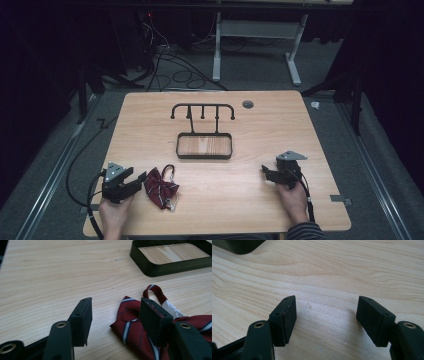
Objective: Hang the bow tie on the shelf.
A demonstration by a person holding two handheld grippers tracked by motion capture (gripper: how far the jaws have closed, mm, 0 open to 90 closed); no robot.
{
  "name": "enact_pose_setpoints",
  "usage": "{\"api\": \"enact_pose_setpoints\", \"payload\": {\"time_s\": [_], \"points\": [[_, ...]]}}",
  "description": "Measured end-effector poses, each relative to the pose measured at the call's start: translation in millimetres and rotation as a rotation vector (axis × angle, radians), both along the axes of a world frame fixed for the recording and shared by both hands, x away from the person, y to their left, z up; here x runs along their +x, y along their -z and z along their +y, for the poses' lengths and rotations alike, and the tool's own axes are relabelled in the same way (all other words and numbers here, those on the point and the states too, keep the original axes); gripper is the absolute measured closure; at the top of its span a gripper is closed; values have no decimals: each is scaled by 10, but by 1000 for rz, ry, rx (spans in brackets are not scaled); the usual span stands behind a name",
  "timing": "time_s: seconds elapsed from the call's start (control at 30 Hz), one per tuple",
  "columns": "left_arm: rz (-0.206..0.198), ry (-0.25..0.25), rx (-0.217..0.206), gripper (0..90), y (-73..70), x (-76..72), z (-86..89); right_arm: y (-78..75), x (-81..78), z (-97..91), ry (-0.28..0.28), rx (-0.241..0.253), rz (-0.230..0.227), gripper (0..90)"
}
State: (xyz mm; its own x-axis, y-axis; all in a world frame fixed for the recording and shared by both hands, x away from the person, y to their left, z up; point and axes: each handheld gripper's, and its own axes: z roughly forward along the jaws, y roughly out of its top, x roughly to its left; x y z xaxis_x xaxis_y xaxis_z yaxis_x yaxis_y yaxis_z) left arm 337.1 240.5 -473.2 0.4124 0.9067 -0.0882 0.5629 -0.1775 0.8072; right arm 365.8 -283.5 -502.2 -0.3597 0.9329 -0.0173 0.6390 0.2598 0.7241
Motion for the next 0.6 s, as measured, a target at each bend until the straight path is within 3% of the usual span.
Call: {"api": "enact_pose_setpoints", "payload": {"time_s": [0.33,0.6], "points": [[14,85,-23,504,-55,91,-161,0,-1,2,2,1,0,339],[32,140,-5,558,-78,199,-302,0,-2,2,3,1,0,339]]}}
